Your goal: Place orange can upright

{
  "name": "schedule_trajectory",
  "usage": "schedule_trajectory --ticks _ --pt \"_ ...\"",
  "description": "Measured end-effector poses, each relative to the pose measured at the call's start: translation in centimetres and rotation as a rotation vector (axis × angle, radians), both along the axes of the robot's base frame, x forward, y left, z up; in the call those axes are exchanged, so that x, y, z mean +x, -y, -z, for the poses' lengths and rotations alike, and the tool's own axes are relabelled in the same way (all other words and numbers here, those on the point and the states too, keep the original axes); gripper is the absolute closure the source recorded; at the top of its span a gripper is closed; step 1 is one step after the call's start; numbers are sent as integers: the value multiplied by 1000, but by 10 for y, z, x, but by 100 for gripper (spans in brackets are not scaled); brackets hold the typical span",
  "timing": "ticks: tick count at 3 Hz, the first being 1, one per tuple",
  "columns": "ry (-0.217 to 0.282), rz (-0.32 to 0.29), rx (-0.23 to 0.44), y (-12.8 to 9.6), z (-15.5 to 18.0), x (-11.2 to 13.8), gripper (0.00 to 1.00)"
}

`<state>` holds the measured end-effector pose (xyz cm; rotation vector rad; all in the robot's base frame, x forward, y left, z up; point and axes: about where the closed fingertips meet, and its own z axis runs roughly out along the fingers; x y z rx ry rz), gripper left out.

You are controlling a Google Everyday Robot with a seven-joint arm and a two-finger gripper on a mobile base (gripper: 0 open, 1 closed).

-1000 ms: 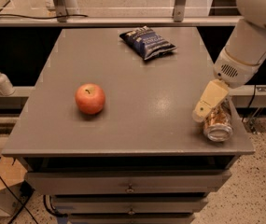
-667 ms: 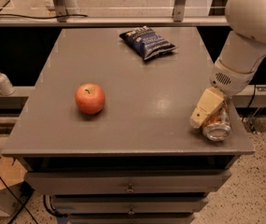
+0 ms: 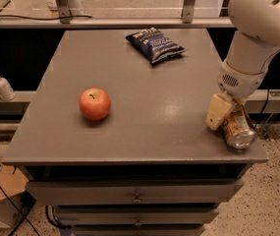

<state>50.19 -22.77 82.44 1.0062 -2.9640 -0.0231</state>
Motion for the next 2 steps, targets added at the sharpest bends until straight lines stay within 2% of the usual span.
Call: schedule_trajectory --ticks 1,2 --pt "50 -15 15 -7 -23 2 64" --pt "98 -50 84 -16 -42 8 88"
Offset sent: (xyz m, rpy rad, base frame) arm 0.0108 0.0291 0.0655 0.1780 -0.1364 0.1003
